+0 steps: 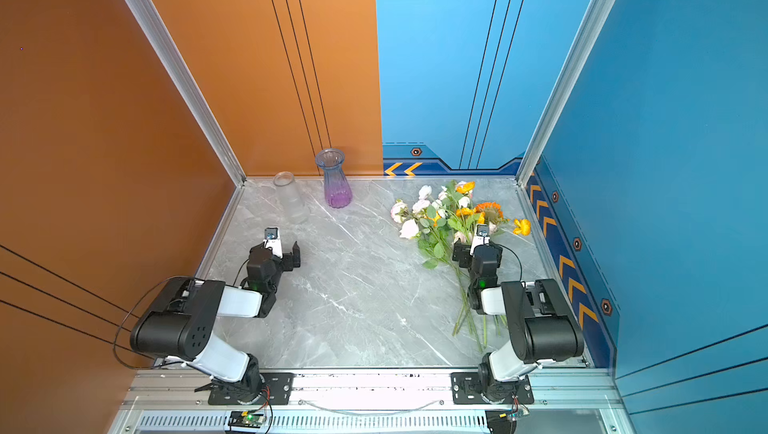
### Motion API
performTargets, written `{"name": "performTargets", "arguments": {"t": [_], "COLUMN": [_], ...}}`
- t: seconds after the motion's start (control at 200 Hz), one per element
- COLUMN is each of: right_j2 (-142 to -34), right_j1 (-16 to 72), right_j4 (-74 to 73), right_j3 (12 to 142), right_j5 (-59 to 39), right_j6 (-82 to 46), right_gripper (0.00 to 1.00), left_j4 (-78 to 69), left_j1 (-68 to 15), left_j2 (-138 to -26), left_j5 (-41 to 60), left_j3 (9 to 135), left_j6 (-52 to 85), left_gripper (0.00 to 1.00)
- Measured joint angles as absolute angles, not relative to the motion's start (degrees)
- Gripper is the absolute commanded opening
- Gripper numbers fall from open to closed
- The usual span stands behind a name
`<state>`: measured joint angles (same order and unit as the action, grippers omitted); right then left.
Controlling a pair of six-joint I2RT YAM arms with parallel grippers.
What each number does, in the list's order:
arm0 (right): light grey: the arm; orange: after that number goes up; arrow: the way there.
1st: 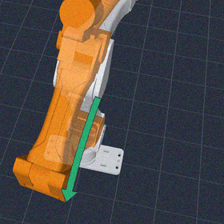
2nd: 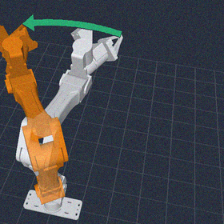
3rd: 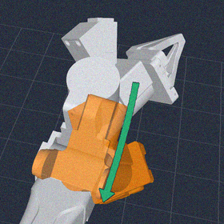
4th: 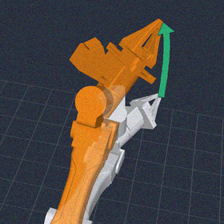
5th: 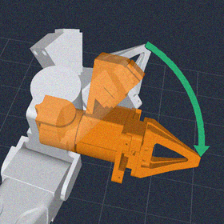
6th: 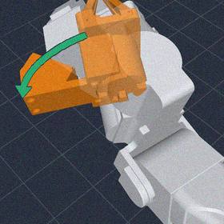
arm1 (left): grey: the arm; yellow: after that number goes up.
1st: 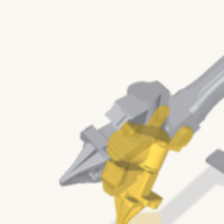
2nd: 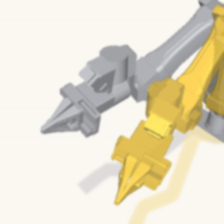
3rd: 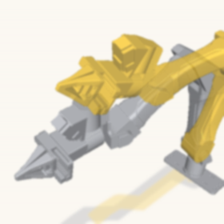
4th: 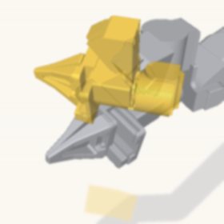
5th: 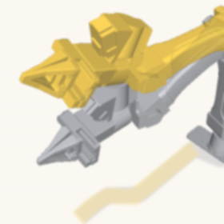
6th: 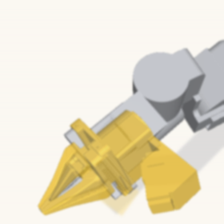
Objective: Arrange the flowers into the vase
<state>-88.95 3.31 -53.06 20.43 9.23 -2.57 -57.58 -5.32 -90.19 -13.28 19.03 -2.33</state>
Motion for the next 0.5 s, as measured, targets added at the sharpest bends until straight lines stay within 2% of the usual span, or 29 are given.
{"name": "performTargets", "arguments": {"t": [0.501], "right_j2": [-88.9], "right_j1": [2.2], "right_j4": [-53.0], "right_j3": [20.4], "right_j5": [8.8], "right_j6": [-2.6], "right_gripper": [1.0], "left_j4": [-57.0], "left_j1": [-3.8], "left_j2": [-90.2], "left_j5": [-13.2], "left_j3": [19.5], "left_j6": [-2.0], "left_gripper": [0.98]}}
